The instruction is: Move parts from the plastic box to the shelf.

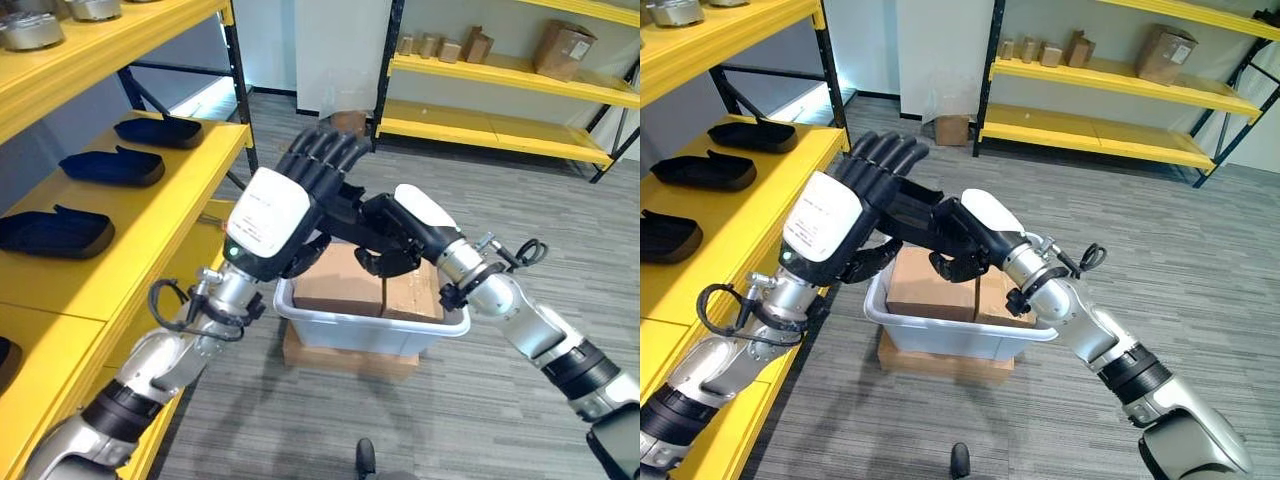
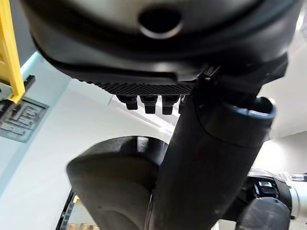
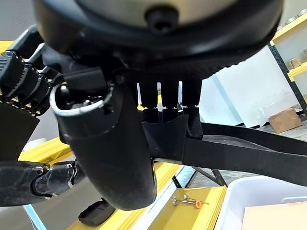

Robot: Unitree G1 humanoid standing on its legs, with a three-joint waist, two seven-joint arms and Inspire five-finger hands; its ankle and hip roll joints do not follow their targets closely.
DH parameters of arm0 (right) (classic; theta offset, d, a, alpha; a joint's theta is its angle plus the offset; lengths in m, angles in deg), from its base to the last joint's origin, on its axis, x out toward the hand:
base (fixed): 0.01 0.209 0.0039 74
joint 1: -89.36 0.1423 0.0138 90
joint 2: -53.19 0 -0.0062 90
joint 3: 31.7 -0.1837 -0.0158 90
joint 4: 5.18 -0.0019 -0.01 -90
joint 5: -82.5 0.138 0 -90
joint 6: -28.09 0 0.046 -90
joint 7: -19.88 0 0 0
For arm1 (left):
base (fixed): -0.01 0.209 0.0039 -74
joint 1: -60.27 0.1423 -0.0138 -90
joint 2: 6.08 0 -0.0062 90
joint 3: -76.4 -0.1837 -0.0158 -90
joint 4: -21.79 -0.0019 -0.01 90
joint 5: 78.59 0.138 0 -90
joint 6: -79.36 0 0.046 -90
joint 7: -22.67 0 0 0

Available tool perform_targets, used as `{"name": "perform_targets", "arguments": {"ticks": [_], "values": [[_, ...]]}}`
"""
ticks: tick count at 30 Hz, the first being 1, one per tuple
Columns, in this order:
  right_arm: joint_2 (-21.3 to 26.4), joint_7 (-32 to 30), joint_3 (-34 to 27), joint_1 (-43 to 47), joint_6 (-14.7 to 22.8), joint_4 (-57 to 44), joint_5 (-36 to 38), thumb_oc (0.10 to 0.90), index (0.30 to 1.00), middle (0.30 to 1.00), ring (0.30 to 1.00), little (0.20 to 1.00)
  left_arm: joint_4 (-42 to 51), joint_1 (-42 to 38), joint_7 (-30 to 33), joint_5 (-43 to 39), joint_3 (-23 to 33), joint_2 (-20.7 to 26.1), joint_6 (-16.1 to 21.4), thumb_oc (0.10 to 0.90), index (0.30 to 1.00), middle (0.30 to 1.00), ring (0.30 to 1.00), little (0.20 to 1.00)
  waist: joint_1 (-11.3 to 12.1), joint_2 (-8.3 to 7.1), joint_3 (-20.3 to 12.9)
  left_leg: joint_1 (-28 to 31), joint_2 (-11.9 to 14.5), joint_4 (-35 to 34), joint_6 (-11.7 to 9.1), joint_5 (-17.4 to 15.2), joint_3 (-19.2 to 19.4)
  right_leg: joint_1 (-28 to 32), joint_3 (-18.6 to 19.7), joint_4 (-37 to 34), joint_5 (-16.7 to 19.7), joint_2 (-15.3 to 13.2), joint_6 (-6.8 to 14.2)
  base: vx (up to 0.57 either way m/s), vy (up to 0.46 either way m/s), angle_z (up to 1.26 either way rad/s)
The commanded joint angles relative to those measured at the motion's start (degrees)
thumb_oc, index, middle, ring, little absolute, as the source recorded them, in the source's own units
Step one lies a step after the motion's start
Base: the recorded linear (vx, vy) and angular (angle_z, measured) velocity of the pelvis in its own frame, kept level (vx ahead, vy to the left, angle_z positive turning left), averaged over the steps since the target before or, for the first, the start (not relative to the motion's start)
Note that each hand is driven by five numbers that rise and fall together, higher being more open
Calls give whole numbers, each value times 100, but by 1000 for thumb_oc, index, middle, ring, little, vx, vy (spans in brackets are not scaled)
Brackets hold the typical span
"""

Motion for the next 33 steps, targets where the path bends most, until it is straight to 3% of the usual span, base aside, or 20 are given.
{"name": "perform_targets", "arguments": {"ticks": [1, 7, 8, 9, 10, 25, 33], "values": [[-242, -497, -133, 1195, 429, 72, -24, 400, 300, 300, 300, 300, 112, -785, 163, -200, -202, -128, 196, 900, 1000, 1000, 1000, 1000, 2, 52, -682, -138, 308, -52, -33, -66, -471, 287, -139, 262, -622, -535, 659, 0, 2, -4], [-236, -504, -140, 1210, 434, 50, -24, 400, 300, 300, 300, 300, 76, -785, 136, -192, -259, -116, 203, 900, 1000, 1000, 1000, 1000, -8, 52, -667, -138, 301, -52, -27, -67, -461, 277, -129, 268, -617, -537, 664, 0, 0, -1], [-240, -502, -143, 1205, 434, 50, -20, 400, 300, 300, 300, 300, 67, -788, 120, -193, -265, -112, 203, 835, 909, 909, 909, 909, -11, 52, -662, -136, 301, -52, -27, -67, -458, 278, -128, 267, -618, -537, 665, 0, 0, 0], [-234, -499, -153, 1202, 436, 53, -23, 400, 300, 300, 300, 300, 57, -785, 116, -192, -262, -103, 205, 588, 564, 564, 564, 564, -11, 53, -663, -138, 302, -52, -28, -68, -455, 277, -129, 267, -617, -537, 666, 0, 0, 0], [-234, -503, -164, 1184, 435, 47, -24, 400, 300, 300, 300, 300, 27, -774, 117, -193, -256, -106, 191, 400, 300, 300, 300, 300, -13, 54, -656, -138, 301, -52, -29, -68, -452, 275, -128, 266, -617, -538, 667, 0, 0, 0], [-182, -495, -292, 1097, 416, 14, -60, 400, 300, 300, 300, 300, -179, -666, 214, -157, -3, -20, 63, 400, 300, 300, 300, 300, -11, 56, -639, -129, 316, -52, -32, -67, -460, 275, -128, 289, -643, -521, 655, 0, 0, 0], [-71, -472, -410, 945, 452, -39, -7, 400, 300, 300, 300, 300, -412, -489, 330, -22, 372, 457, -32, 400, 300, 300, 300, 300, -1, 96, -656, -91, 317, -52, -36, -76, -453, 308, -117, 293, -661, -521, 656, 0, 0, 0]]}}
